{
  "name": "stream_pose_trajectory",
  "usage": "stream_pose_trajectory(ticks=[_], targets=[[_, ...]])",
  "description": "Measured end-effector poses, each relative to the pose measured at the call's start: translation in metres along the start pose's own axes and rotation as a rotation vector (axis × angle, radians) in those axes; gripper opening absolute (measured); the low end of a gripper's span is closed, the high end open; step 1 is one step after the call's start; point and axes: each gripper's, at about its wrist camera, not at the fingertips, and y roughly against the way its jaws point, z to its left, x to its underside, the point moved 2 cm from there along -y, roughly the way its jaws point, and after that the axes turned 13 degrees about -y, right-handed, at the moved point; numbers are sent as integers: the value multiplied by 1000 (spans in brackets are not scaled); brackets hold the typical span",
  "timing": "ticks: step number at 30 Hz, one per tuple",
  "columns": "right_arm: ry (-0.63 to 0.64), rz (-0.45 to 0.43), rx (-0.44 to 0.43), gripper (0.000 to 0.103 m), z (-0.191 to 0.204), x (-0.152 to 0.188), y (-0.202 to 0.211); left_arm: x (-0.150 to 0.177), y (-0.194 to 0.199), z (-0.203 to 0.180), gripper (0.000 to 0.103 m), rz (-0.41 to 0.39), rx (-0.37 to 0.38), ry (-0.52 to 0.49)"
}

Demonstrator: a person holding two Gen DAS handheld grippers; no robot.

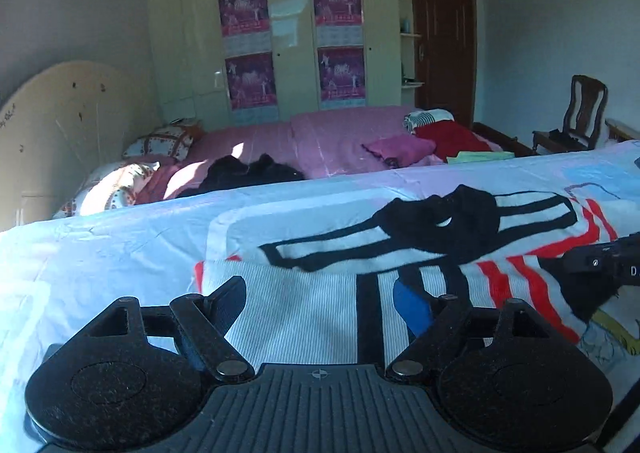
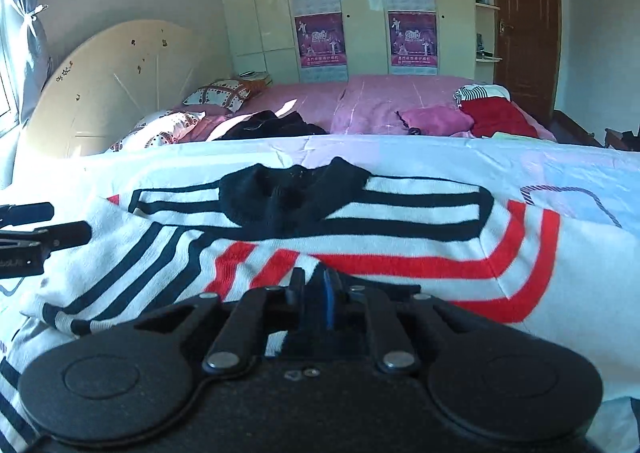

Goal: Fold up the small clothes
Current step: 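Lay the sleeve on the body and open the left gripper, then lift the black cuff with the right gripper and carry it across the body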

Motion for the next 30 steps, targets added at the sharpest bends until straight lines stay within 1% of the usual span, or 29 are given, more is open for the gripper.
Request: stream_pose_trajectory(ticks=[1,2,3,4,5,6,7,8,9,10,11,12,13,15,18,19,20,22,25,27,30], targets=[[4,3,-7,16,2,-1,-7,0,-14,3,81,22,17,7],[9,14,-7,16,3,-1,-15,4,-34,5,81,64,23,17],[11,40,11,17,2,0,-24,10,-48,8,81,100,21,25],[8,70,32,18,-1,3,-34,20,-65,11,87,168,26,33],[8,55,20,18,-3,4,-34,29,-67,19,89,141,51,95],[5,66,18,18,-4,3,-32,26,-66,21,89,154,61,102],[-9,57,19,20,-5,0,-23,21,-61,21,89,162,44,82],[-26,17,13,26,-9,-2,-10,17,-50,20,89,132,20,68],[-50,-31,6,27,-17,-3,7,16,-38,20,89,102,26,79],[-85,-57,10,27,-28,-4,22,16,-26,18,89,80,43,93],[-133,-77,22,27,-42,-3,35,16,-15,15,89,61,42,92],[-199,-99,38,27,-61,-1,50,17,-4,8,89,44,26,76],[-253,-120,56,27,-79,2,64,21,6,0,89,39,13,59],[-350,-164,111,27,-119,11,92,30,21,-13,89,31,-29,56],[-480,-240,195,26,-183,23,135,43,45,-27,89,26,-93,66],[-522,-265,224,26,-205,26,149,47,50,-30,89,29,-97,78],[-563,-294,247,28,-226,30,163,48,54,-30,89,39,-99,93],[-664,-344,303,31,-274,38,185,53,60,-34,90,56,-126,106],[-799,-390,337,30,-333,49,206,60,59,-41,90,115,-128,135],[-897,-390,346,28,-369,57,210,64,60,-49,90,136,-134,142],[-1049,-386,284,30,-410,67,204,64,60,-60,90,153,-154,136]])
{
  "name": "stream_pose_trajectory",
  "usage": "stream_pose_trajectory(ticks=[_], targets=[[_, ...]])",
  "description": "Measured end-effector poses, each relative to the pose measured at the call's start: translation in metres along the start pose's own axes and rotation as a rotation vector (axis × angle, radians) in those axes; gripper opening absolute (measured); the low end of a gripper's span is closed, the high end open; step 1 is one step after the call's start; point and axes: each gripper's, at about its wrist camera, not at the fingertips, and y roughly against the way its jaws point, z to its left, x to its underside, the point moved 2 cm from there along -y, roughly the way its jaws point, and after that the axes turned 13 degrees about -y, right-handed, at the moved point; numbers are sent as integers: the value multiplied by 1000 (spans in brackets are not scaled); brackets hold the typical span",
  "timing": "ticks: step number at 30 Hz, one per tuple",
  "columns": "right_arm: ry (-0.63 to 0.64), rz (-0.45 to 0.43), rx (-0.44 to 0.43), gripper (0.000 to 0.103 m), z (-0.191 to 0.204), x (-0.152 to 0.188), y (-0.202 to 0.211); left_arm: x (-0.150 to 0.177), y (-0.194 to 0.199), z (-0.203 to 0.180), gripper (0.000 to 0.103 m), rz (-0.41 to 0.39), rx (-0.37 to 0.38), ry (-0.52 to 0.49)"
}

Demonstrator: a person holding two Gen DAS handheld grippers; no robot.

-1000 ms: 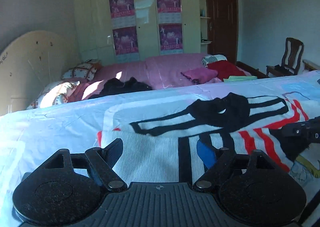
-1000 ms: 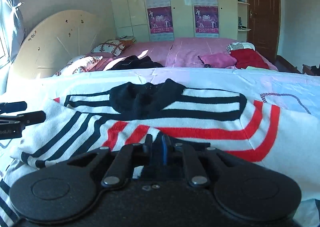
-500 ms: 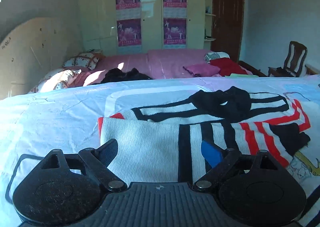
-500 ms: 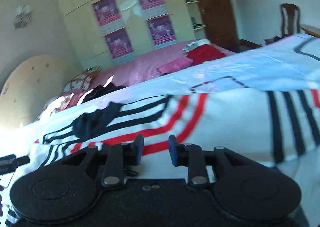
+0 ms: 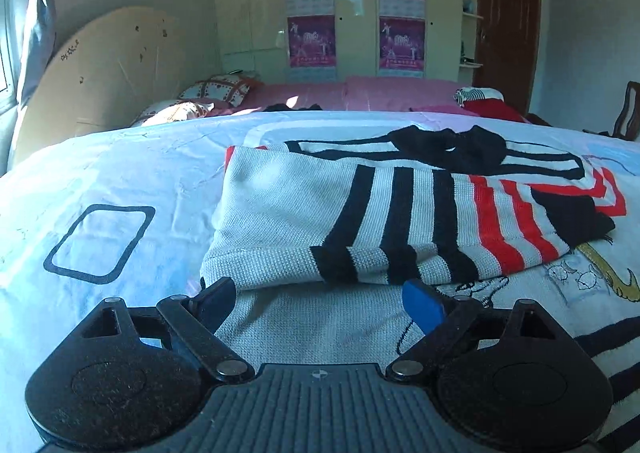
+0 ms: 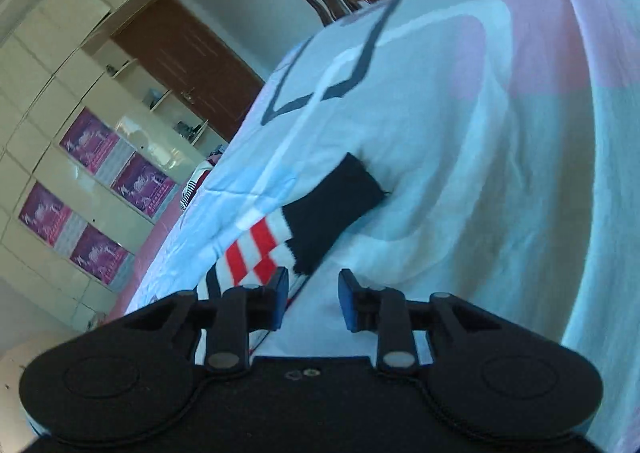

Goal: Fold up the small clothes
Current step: 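Lift the black cuff with the right gripper and carry it across the body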

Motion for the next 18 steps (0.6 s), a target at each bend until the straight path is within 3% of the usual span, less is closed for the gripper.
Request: stream_pose_trajectory(ticks=[7,9,10,15,16,18], targets=[[-52,23,-65,27,-8,-18,-39,2,-5,-12,90,53,-30,16],[-52,20,-68,18,-6,-22,-48,4,-8,-13,90,60,-34,24],[-39,23,-54,8,-5,-21,-51,4,-8,-13,94,60,-42,25],[157,-24,-25,7,14,-19,-27,5,-9,-12,97,65,-57,26],[164,-2,24,7,10,-17,-35,5,-9,-12,97,65,-56,28],[138,3,12,7,7,-19,-38,4,-10,-10,97,69,-53,31]])
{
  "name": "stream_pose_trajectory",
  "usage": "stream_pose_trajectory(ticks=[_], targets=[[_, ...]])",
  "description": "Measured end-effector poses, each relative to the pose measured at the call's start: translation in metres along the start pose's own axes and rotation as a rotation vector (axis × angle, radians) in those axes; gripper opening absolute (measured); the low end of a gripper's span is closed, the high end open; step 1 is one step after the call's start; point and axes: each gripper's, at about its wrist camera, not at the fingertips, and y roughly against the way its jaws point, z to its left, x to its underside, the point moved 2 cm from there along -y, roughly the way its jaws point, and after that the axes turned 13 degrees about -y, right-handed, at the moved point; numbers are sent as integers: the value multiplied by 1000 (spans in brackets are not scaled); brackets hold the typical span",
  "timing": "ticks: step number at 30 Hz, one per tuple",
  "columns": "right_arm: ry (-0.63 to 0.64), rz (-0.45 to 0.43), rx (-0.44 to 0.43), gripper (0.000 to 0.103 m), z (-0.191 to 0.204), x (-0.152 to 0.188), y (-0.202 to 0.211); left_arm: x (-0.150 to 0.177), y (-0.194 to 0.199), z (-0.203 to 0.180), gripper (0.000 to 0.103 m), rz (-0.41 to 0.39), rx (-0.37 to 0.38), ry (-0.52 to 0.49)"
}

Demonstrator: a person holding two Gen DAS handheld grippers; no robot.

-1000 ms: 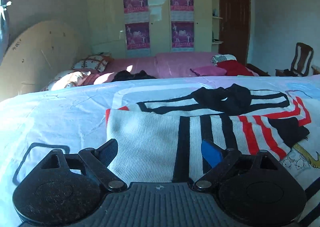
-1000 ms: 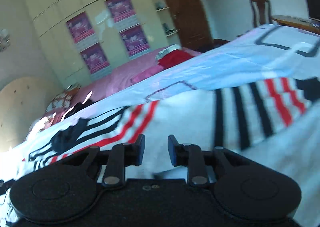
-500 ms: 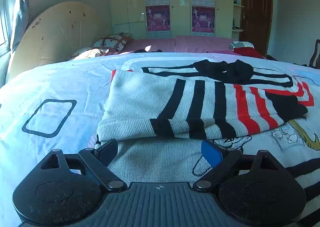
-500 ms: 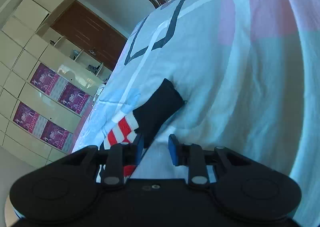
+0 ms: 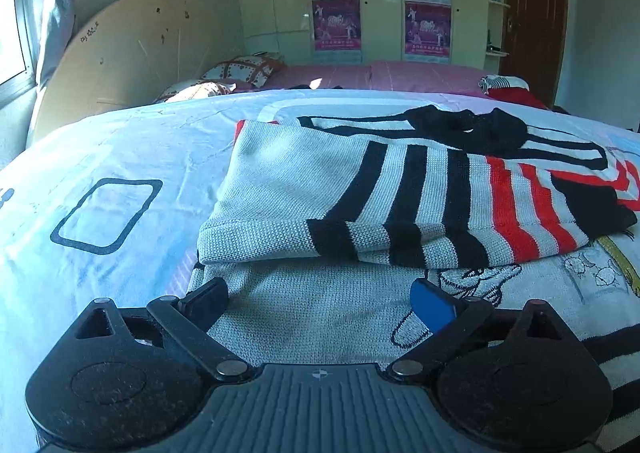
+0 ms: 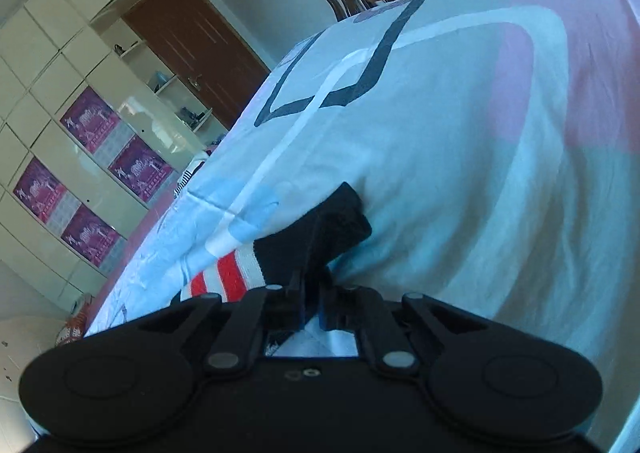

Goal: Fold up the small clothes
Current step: 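Lift the black cuff with the right gripper and carry it across the body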

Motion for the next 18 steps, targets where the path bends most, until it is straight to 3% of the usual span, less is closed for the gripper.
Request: stream_pose_trajectory(ticks=[10,14,18], targets=[[162,-51,30,8,46,10,16,2,11,25,97,-14,-16,23],[316,-62,-52,8,103,35,29,2,16,41,97,-39,-7,43],[477,-30,-203,8,179,95,41,3,22,55,97,-60,3,69]])
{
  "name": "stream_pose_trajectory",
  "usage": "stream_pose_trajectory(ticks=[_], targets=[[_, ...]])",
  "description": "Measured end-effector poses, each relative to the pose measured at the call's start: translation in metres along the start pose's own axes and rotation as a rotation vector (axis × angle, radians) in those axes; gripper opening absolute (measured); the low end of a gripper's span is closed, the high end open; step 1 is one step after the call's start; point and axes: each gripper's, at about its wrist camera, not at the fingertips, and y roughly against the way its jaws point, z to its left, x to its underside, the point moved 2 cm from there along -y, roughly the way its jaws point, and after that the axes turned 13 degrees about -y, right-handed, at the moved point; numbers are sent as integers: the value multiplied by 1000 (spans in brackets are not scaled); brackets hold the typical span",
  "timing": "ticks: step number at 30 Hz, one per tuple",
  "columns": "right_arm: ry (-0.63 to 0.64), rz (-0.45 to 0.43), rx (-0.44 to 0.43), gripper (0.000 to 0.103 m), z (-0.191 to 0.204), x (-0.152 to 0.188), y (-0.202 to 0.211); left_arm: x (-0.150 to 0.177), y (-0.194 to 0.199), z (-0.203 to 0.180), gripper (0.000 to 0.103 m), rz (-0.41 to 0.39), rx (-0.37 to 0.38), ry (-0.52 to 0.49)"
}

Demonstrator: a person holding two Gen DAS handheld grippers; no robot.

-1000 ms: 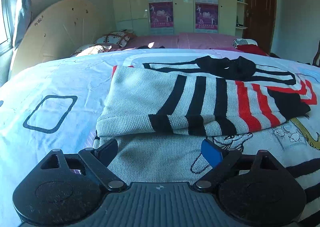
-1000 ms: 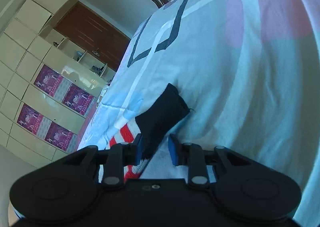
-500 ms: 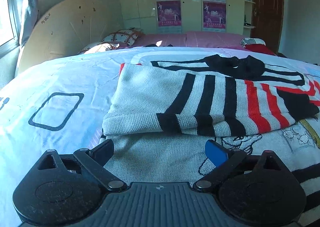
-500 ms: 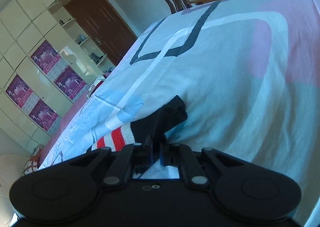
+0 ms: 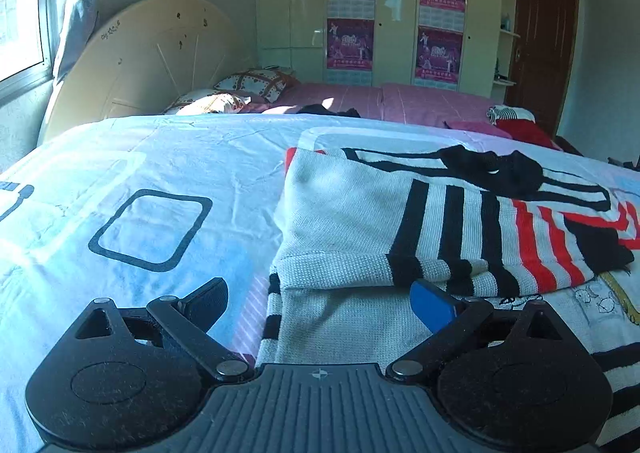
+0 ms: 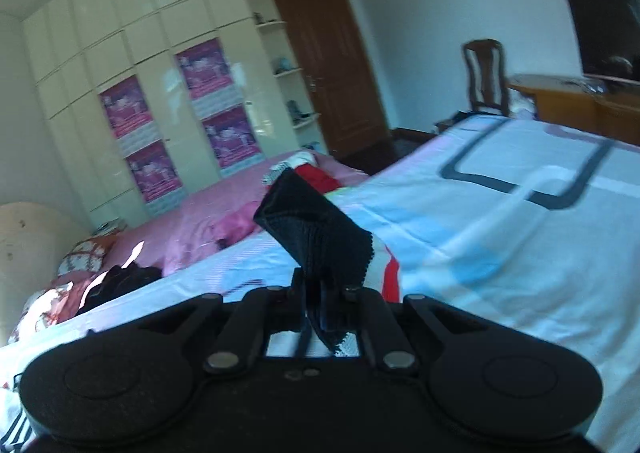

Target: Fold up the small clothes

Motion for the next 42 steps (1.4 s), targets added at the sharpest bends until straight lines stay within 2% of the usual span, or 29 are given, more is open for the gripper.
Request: stream_pose_trajectory(ticks=[4,10,12,13,14,16,17,22,24,25,26,28,32,36,39,40,41,42], targets=[[89,81,-138,8,77,40,-11,2,7,11,97,-9,-4,-16],[214,281,-238,8,147,121,-41,10,12,22,97,1,-9,-7],[251,380,-270,14,167,146,-50,10,12,23,97,4,-2,0],[288,444,-257,24,173,157,-55,9,11,22,97,6,4,2],[329,443,-243,25,179,163,-51,8,11,19,97,8,22,2],[359,367,-298,28,180,159,-25,3,9,8,97,7,56,-6],[346,349,-315,24,177,155,-15,-2,8,0,97,3,85,-8],[302,249,-236,21,143,127,13,-32,2,-58,96,-45,267,-12],[280,233,-189,21,124,115,8,-45,-1,-88,86,-57,367,3],[271,227,-174,21,117,110,9,-51,-4,-101,68,-54,411,9],[264,217,-158,21,110,106,7,-55,-6,-117,61,-46,460,31],[252,201,-134,21,97,99,6,-61,-13,-139,61,-35,551,105],[234,197,-101,22,72,89,4,-65,-29,-170,62,1,668,233],[214,196,-83,22,55,84,5,-63,-57,-186,61,87,703,328],[207,195,-75,23,48,81,6,-66,-67,-187,59,76,715,377],[206,195,-74,23,47,80,6,-69,-68,-188,39,73,713,374],[204,195,-72,23,47,80,4,-71,-71,-190,11,82,716,367],[200,195,-70,23,46,80,4,-72,-73,-190,5,95,717,368]])
